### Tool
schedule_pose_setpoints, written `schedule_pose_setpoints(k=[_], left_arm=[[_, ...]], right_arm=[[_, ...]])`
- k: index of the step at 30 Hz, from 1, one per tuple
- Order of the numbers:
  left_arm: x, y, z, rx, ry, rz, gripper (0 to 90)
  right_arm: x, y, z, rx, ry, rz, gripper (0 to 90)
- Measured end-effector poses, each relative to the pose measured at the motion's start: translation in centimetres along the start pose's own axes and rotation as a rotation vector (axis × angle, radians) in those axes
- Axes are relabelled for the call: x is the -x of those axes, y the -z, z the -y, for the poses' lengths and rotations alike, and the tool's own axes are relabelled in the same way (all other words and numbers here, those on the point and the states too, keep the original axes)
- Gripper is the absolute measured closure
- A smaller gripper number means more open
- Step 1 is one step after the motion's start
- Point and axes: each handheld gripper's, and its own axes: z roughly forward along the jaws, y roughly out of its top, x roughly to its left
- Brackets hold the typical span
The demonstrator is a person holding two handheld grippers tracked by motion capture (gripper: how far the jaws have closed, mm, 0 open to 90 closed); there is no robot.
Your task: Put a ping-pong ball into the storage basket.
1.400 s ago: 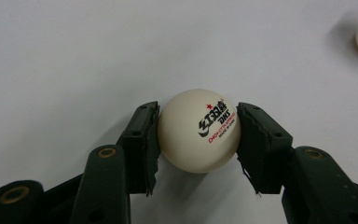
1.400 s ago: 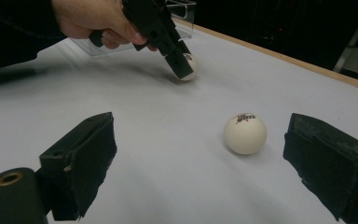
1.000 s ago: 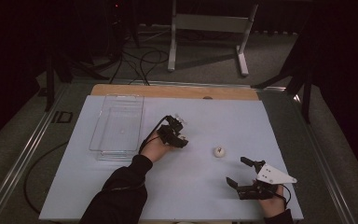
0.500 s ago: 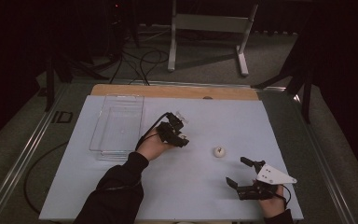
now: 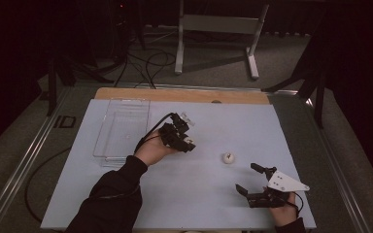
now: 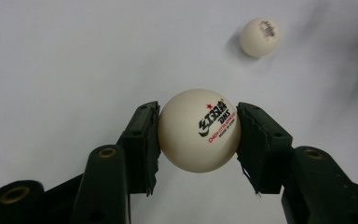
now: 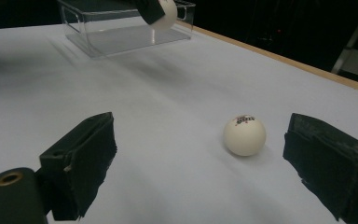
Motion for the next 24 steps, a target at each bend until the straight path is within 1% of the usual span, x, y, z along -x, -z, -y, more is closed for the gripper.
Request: schedule_pose_setpoints(k=[2, 3, 5, 6, 7, 8, 9, 12, 13, 14, 16, 21, 24], left_arm=[[0.1, 0.2, 0.0, 0.005, 0.000, -0.003, 52.4], [0.0, 0.7, -0.1, 0.009, 0.000, 0.003, 52.4], [0.0, 1.2, -0.2, 0.009, -0.007, 0.000, 52.4], [0.0, 1.2, -0.2, 0.009, -0.007, 0.000, 52.4], [0.0, 1.4, -0.2, 0.012, 0.001, 0.004, 52.4], [0.0, 1.6, -0.2, 0.009, -0.008, -0.001, 52.4], [-0.1, 2.0, -0.2, 0.009, -0.007, 0.004, 52.4], [-0.2, 2.4, -0.2, 0.012, -0.008, -0.005, 52.4], [-0.3, 2.9, -0.2, 0.012, -0.003, -0.002, 52.4], [-0.3, 3.1, -0.2, 0.011, -0.009, -0.009, 52.4], [-0.5, 3.5, -0.2, 0.016, -0.004, -0.002, 52.4], [-0.7, 4.3, -0.2, 0.015, 0.000, -0.010, 52.4], [-0.7, 4.6, -0.2, 0.016, -0.005, -0.010, 52.4]], right_arm=[[0.0, 0.0, 0.0, 0.001, -0.002, -0.002, 9.1], [0.0, 0.0, 0.0, -0.001, -0.006, -0.001, 9.1], [0.0, 0.0, 0.0, -0.001, -0.002, 0.001, 9.1], [0.0, 0.0, 0.0, -0.001, -0.002, 0.001, 9.1], [0.0, 0.0, 0.0, -0.001, -0.002, 0.001, 9.1], [0.0, 0.0, 0.0, -0.001, -0.003, 0.001, 9.1], [0.0, 0.0, 0.0, -0.002, -0.002, 0.003, 9.1], [0.0, 0.0, 0.0, -0.002, -0.001, 0.003, 9.1], [0.0, 0.0, 0.0, -0.001, -0.003, -0.001, 9.1], [0.0, 0.0, 0.0, 0.000, -0.005, -0.003, 9.1], [0.1, 0.0, 0.0, 0.002, -0.006, -0.003, 9.1], [0.0, 0.0, 0.0, -0.002, -0.002, 0.000, 9.1], [0.0, 0.0, 0.0, -0.001, -0.005, -0.003, 9.1]])
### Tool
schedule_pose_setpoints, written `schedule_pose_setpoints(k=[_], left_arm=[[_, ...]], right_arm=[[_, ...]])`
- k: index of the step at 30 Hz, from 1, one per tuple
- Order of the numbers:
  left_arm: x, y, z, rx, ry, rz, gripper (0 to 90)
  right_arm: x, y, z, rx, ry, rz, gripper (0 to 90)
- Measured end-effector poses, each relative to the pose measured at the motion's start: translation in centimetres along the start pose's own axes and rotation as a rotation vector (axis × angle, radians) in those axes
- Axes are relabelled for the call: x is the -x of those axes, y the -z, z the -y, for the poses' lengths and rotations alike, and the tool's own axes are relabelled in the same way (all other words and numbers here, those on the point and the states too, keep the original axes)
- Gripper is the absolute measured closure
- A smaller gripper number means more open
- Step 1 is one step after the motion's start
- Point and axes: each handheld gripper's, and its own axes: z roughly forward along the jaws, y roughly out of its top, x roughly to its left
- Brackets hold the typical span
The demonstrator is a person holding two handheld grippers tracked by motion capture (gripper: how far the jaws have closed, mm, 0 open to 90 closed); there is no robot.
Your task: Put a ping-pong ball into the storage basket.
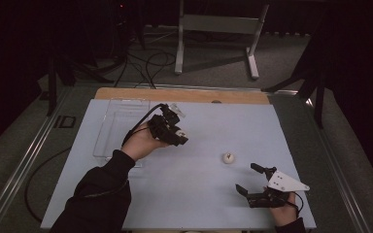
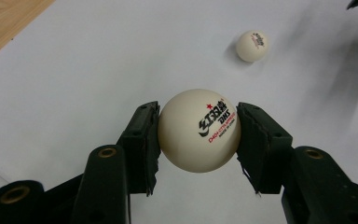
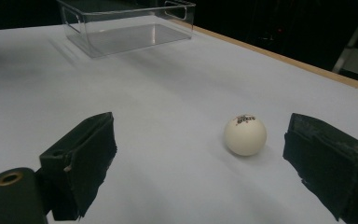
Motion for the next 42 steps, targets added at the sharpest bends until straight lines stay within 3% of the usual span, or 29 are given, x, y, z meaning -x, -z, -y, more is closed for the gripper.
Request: schedule_pose_setpoints(k=[9, 26, 42], left_arm=[[-0.5, 2.1, 0.3, 0.033, 0.009, -0.019, 52.4], [-2.0, 5.2, 1.6, 0.053, 0.047, -0.054, 52.4], [-3.8, 8.5, 4.1, 0.069, 0.100, -0.094, 52.4]], right_arm=[[0.0, 0.0, 0.0, -0.006, 0.003, 0.006, 9.1], [0.0, 0.0, 0.0, -0.001, 0.004, 0.004, 9.1], [0.0, -0.1, 0.0, -0.006, 0.006, 0.006, 9.1]])
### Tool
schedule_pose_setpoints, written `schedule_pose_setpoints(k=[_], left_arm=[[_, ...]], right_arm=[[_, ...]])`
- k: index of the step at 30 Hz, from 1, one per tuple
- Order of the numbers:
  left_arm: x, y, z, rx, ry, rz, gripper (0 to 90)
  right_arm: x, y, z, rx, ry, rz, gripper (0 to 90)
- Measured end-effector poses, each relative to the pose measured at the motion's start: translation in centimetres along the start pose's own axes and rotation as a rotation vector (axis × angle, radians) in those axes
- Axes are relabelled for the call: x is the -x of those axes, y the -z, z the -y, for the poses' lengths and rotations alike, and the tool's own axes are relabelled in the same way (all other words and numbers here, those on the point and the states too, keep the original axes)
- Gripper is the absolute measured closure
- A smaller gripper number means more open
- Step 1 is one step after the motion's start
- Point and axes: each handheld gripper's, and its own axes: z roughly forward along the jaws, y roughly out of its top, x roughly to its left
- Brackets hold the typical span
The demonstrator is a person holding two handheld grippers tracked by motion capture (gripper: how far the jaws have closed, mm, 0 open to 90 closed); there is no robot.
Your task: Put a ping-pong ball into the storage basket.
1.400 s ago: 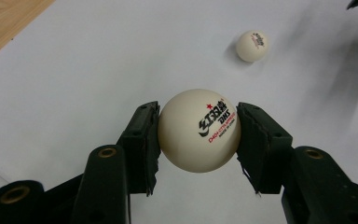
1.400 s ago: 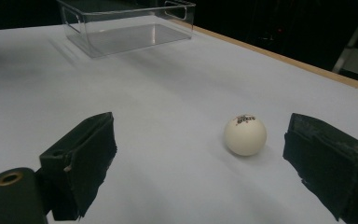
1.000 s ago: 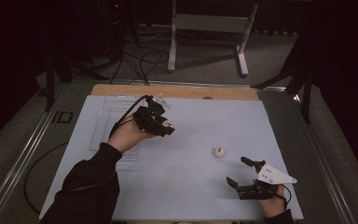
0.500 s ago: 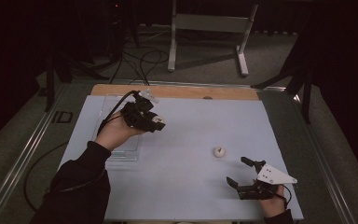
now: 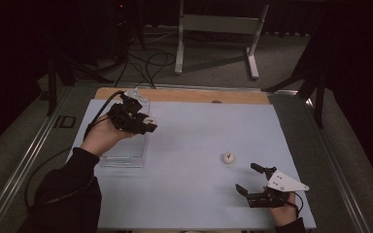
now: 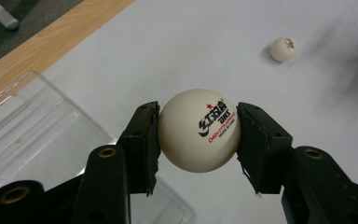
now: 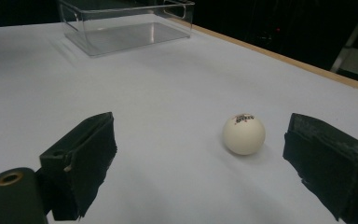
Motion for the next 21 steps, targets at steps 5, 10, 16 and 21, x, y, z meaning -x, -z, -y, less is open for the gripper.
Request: schedule_pose_setpoints(k=[5, 10, 16, 21], left_arm=[[-1.0, 1.0, 0.9, 0.011, 0.030, -0.015, 52.4], [-2.0, 1.4, 1.9, 0.008, 0.069, -0.031, 52.4], [-2.7, 1.2, 2.7, 0.003, 0.093, -0.039, 52.4], [-3.1, 0.5, 3.2, -0.004, 0.108, -0.028, 52.4]], right_arm=[[0.0, 0.0, 0.0, 0.000, 0.002, 0.002, 9.2], [0.0, 0.0, 0.0, 0.001, 0.003, 0.000, 9.1], [0.0, 0.0, 0.0, -0.003, 0.001, 0.001, 9.1], [0.0, -0.1, 0.0, -0.005, 0.000, 0.001, 9.2]])
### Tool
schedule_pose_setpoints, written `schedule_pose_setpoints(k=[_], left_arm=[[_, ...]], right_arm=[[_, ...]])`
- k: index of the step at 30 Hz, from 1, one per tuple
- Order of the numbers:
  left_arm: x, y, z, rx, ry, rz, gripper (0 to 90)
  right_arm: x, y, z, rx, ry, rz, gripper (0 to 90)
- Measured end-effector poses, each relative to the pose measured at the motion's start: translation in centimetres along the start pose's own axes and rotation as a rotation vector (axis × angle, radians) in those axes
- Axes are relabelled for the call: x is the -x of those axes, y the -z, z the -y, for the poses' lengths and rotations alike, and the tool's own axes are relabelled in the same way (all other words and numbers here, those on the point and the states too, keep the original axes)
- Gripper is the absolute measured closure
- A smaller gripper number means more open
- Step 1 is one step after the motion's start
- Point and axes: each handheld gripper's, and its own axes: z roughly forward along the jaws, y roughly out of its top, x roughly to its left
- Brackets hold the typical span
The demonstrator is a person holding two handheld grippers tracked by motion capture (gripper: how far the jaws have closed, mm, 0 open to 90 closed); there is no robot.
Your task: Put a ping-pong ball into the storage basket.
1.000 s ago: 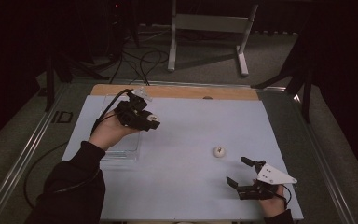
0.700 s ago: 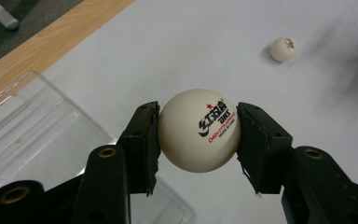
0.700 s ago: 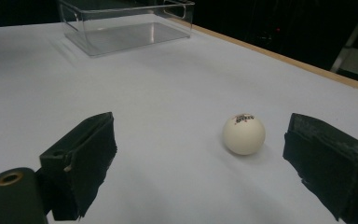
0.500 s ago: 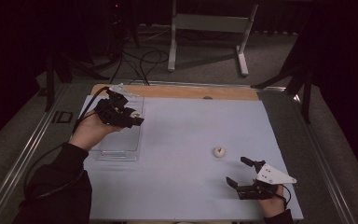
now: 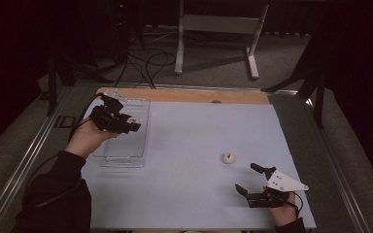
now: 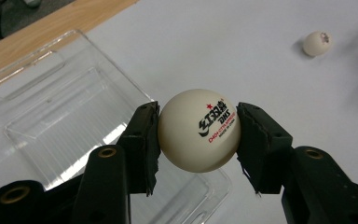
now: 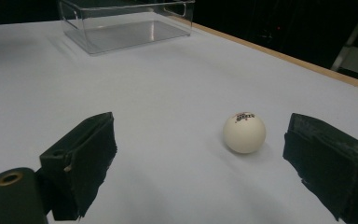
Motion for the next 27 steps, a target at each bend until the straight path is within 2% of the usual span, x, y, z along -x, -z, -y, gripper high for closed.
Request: schedule_pose_setpoints(k=[2, 7, 12, 24, 27], left_arm=[[-0.1, -0.4, 0.1, -0.010, 0.003, -0.012, 52.4], [-0.5, -1.3, 0.6, -0.006, 0.022, -0.006, 52.4], [-0.7, -2.3, 0.9, -0.019, 0.026, -0.022, 52.3], [-1.4, -4.3, 1.7, -0.043, 0.053, -0.030, 52.3], [-1.5, -4.7, 1.9, -0.055, 0.046, -0.042, 52.3]], right_arm=[[0.0, 0.0, 0.0, 0.001, 0.003, 0.000, 9.2], [0.0, 0.0, 0.0, 0.001, 0.002, 0.000, 9.1], [0.0, 0.0, 0.0, 0.002, 0.003, -0.001, 9.2], [0.0, 0.1, 0.0, 0.002, 0.006, -0.002, 9.2], [0.0, 0.1, 0.0, 0.002, 0.008, -0.003, 9.2]])
